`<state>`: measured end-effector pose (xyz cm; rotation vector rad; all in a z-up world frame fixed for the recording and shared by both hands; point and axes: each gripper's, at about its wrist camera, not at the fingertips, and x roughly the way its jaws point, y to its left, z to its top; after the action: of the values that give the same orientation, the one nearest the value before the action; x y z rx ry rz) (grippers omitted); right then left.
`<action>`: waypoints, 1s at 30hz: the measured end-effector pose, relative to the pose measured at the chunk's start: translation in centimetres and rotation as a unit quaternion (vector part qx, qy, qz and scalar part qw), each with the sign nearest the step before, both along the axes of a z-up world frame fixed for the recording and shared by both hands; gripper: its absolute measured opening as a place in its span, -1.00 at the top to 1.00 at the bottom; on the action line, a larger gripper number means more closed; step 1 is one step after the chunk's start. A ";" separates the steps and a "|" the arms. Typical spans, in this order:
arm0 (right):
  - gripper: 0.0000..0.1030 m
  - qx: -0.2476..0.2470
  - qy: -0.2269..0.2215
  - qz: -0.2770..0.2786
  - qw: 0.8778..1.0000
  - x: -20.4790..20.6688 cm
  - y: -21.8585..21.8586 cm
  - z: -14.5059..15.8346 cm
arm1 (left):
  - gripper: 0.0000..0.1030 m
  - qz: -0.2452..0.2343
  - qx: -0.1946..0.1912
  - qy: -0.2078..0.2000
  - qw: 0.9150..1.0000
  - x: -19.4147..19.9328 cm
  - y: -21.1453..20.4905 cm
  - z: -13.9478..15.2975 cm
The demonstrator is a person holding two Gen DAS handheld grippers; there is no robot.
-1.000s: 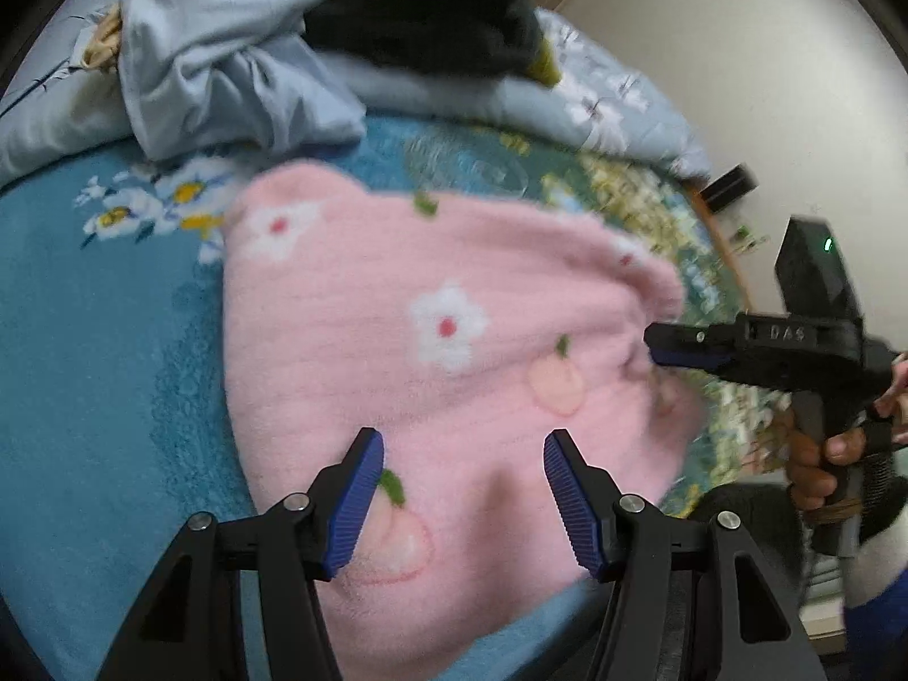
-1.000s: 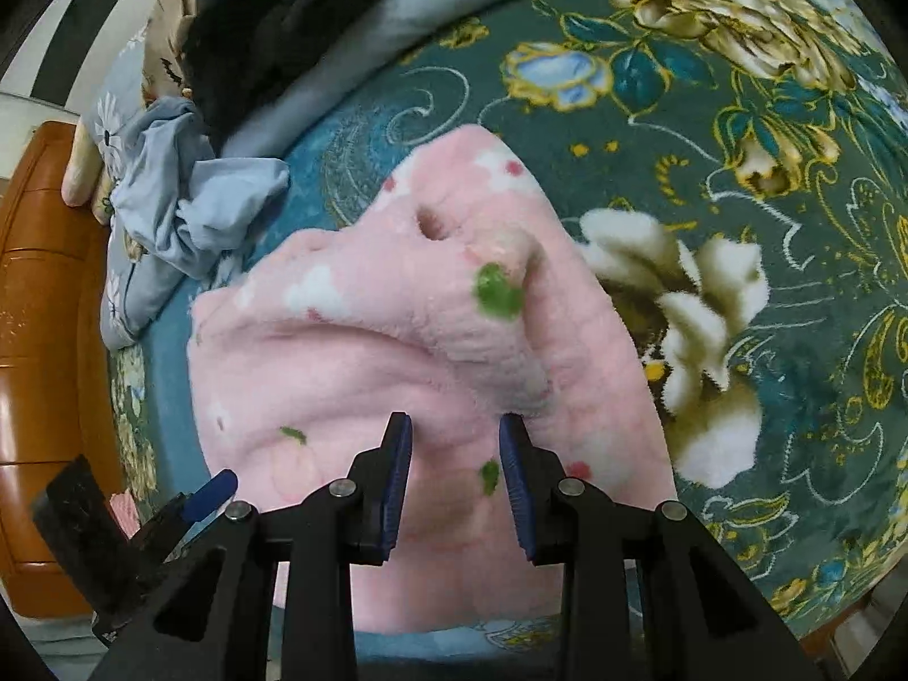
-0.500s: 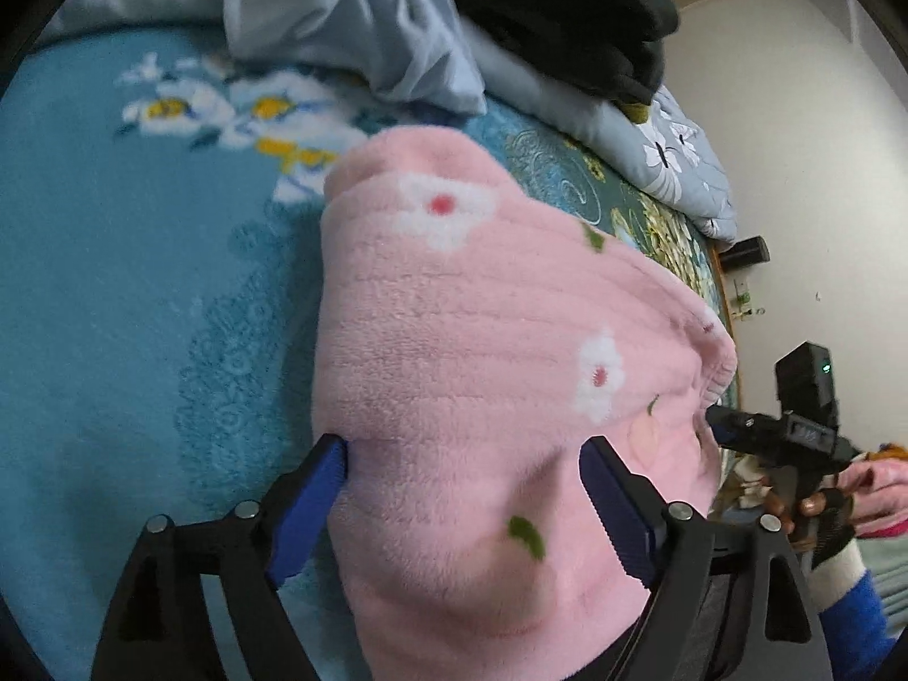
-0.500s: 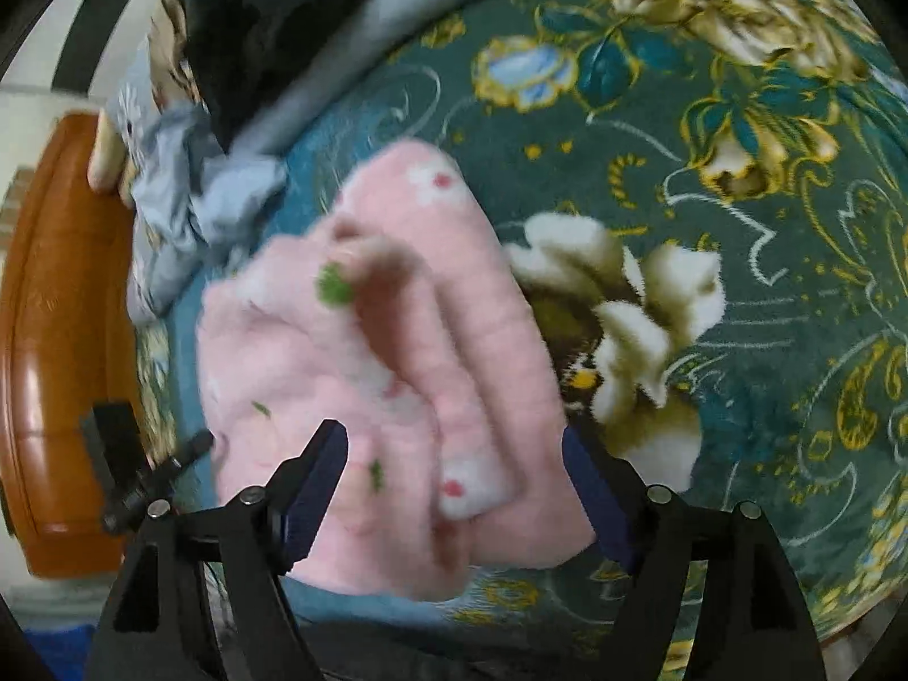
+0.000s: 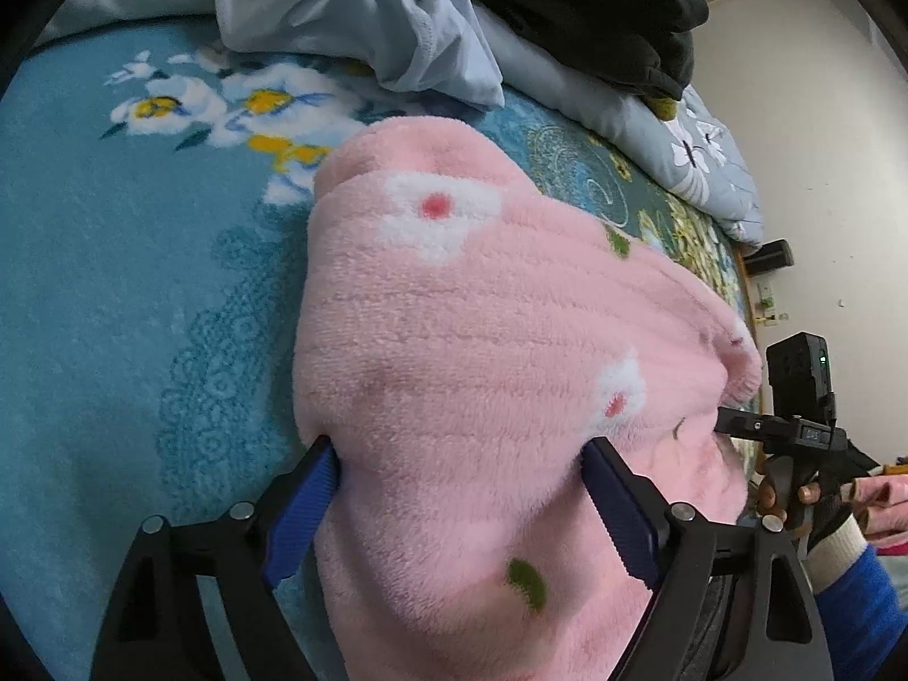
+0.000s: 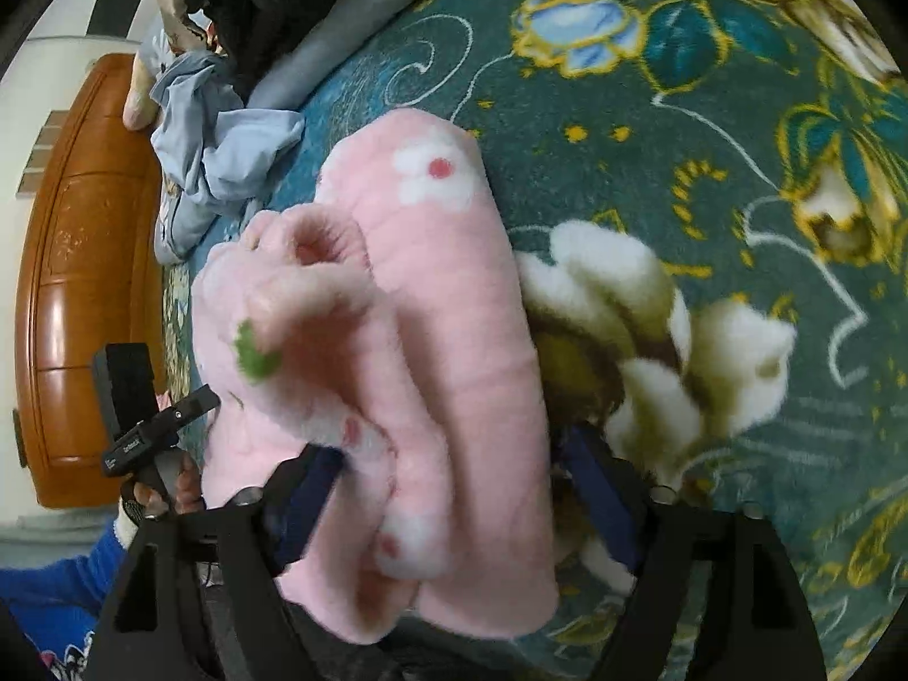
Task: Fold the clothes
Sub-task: 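Grasp the fleece bundle with both grippers and lift it off the blanket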
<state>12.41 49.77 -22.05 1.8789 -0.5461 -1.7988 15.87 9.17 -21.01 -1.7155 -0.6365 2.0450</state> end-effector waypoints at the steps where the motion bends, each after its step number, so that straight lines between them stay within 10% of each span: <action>1: -0.80 -0.002 0.001 0.006 1.000 -0.1 0.1 -0.2 | -0.70 -0.005 -0.006 0.003 1.000 0.0 0.2 0.1; 18: -0.78 -0.081 0.039 -0.030 0.996 0.0 0.1 -1.2 | -0.69 -0.025 -0.038 0.006 0.999 -0.3 0.4 0.0; 30: 0.15 -0.060 0.014 -0.094 0.994 1.6 -0.4 1.2 | 0.39 -0.070 -0.067 0.067 0.993 0.1 2.5 2.8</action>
<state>14.00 49.37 -20.84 1.7683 -0.8274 -1.8615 15.96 11.69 -18.20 -1.6280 -0.3331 2.1223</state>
